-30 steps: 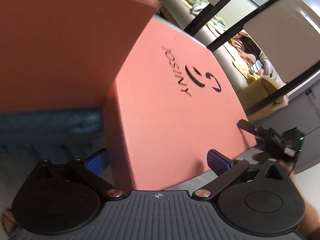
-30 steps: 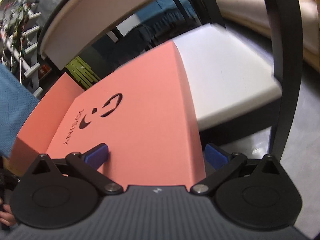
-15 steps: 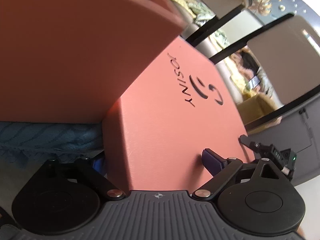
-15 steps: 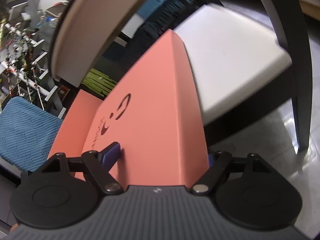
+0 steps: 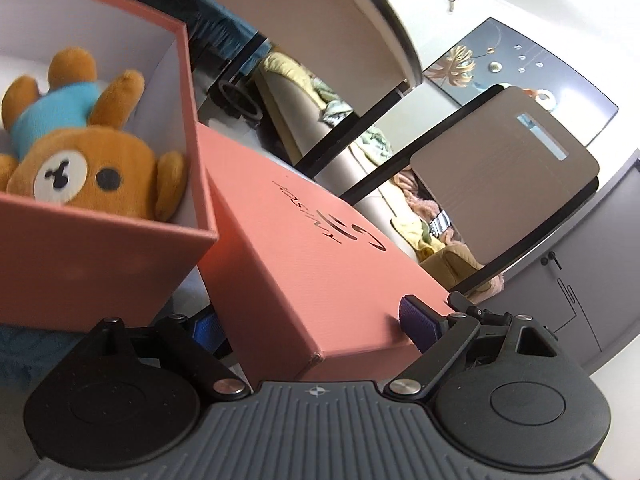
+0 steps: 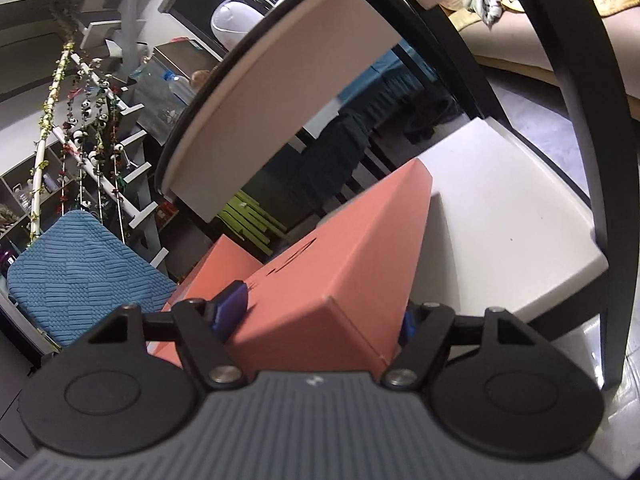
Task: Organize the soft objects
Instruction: 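Lift the lid with both grippers and turn it over the box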
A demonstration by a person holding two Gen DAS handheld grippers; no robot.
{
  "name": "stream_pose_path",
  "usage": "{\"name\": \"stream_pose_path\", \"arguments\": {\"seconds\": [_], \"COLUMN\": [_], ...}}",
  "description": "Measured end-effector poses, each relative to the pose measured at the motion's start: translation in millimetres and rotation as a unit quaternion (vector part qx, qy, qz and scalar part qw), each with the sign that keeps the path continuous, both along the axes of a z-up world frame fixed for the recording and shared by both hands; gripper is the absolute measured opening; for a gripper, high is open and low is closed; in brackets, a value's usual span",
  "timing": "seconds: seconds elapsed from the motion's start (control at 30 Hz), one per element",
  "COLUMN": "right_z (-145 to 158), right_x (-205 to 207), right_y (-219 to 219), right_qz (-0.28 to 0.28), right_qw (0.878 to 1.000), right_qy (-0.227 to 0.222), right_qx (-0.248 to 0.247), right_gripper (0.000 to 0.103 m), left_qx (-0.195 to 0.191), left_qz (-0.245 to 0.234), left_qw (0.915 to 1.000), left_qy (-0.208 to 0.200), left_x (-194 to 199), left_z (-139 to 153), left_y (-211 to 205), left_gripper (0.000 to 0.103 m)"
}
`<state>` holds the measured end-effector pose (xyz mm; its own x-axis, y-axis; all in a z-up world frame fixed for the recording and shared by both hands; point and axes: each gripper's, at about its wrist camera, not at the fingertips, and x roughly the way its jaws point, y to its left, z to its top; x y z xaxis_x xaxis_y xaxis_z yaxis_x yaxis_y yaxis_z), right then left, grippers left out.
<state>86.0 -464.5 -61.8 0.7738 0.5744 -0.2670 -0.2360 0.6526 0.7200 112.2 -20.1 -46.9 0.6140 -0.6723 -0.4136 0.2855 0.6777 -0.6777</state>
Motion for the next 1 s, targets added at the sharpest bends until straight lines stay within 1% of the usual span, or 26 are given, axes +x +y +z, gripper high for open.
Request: {"name": "stream_pose_path", "arguments": {"seconds": [0.17, 0.37, 0.63, 0.77, 0.83, 1.0], "right_z": [9, 27, 47, 54, 56, 59], "right_x": [-4, -14, -9, 0, 5, 17], "right_y": [2, 10, 33, 52, 61, 89], "right_qz": [-0.004, -0.013, -0.004, 0.009, 0.016, 0.042], "right_qw": [1.0, 0.997, 0.994, 0.993, 0.993, 0.992], "right_qy": [-0.02, -0.07, -0.111, -0.118, -0.118, -0.119], "right_qx": [0.002, -0.003, -0.001, 0.001, 0.002, 0.005], "right_gripper": [0.073, 0.073, 0.073, 0.073, 0.073, 0.073], "left_qx": [-0.001, -0.004, -0.008, -0.007, -0.006, -0.005], "left_qz": [0.0, 0.01, 0.031, 0.049, 0.06, 0.091], "left_qw": [0.9997, 0.9979, 0.9937, 0.9913, 0.99, 0.9873], "left_qy": [-0.024, -0.064, -0.108, -0.122, -0.128, -0.13], "left_x": [-9, -22, -47, -57, -56, -64], "left_z": [13, 29, 47, 52, 57, 57], "left_y": [3, 16, 52, 72, 76, 99], "left_gripper": [0.091, 0.091, 0.091, 0.091, 0.091, 0.091]}}
